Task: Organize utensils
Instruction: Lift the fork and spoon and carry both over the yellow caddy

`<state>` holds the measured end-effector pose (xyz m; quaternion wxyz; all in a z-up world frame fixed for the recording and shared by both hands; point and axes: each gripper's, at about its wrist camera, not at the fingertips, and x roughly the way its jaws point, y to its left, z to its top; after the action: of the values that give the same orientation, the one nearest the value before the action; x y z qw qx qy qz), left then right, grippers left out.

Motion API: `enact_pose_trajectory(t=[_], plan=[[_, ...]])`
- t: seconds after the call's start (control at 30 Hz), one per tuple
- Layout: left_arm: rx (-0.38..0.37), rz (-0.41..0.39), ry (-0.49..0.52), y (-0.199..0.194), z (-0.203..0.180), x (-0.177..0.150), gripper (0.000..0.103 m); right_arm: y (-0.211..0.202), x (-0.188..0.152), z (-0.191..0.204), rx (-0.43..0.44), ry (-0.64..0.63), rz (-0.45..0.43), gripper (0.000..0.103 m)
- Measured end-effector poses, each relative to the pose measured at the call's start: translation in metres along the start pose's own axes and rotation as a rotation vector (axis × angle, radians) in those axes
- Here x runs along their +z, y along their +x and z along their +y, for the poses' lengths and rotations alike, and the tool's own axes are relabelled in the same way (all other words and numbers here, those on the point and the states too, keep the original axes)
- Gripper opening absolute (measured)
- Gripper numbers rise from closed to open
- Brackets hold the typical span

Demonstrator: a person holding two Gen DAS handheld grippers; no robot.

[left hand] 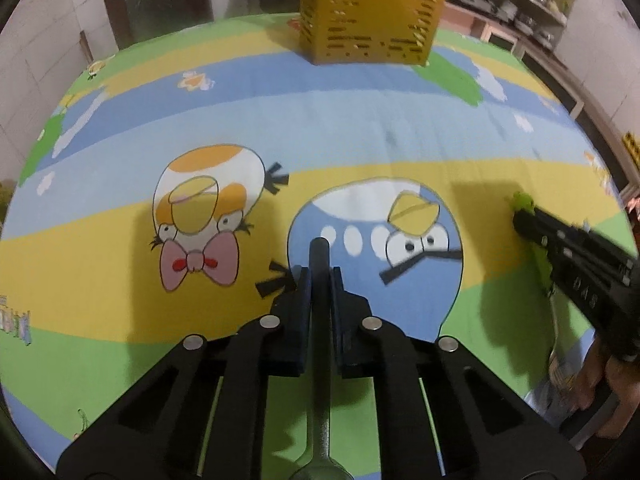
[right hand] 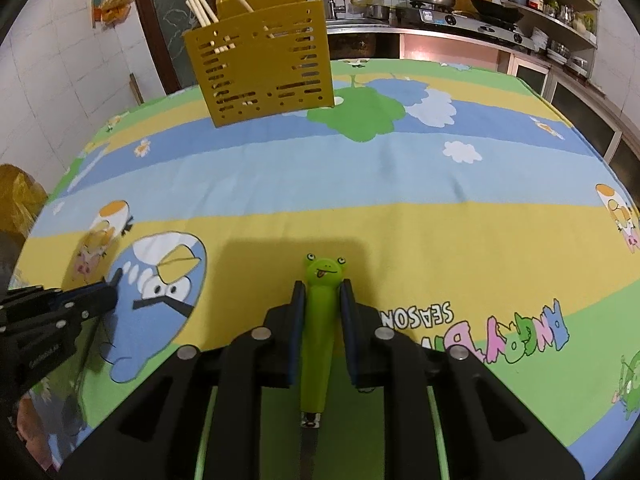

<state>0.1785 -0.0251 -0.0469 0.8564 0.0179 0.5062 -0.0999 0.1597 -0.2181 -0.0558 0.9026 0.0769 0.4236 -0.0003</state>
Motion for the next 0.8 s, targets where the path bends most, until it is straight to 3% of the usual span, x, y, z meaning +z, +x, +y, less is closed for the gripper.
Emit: enact_pose_trajectory(t=[0.13,0.6,0.8], plan=[[-0.029,-0.081,-0.041,-0.012,0.004,0.004,0.008,-0.007,0.002,-0.001,0.01,0.014,-0.045,0.016],[0.077,-0.512,-0.095,-0.091,0.004,0.014,0.008,-0.069,0.023,-0.007,0.064,0.05,-0.366,0.016],[0.08,-0.591,-0.118,-0.102,0.004,0.016,0.008,-0.091,0.028,-0.004,0.058,0.038,-0.477,0.016]])
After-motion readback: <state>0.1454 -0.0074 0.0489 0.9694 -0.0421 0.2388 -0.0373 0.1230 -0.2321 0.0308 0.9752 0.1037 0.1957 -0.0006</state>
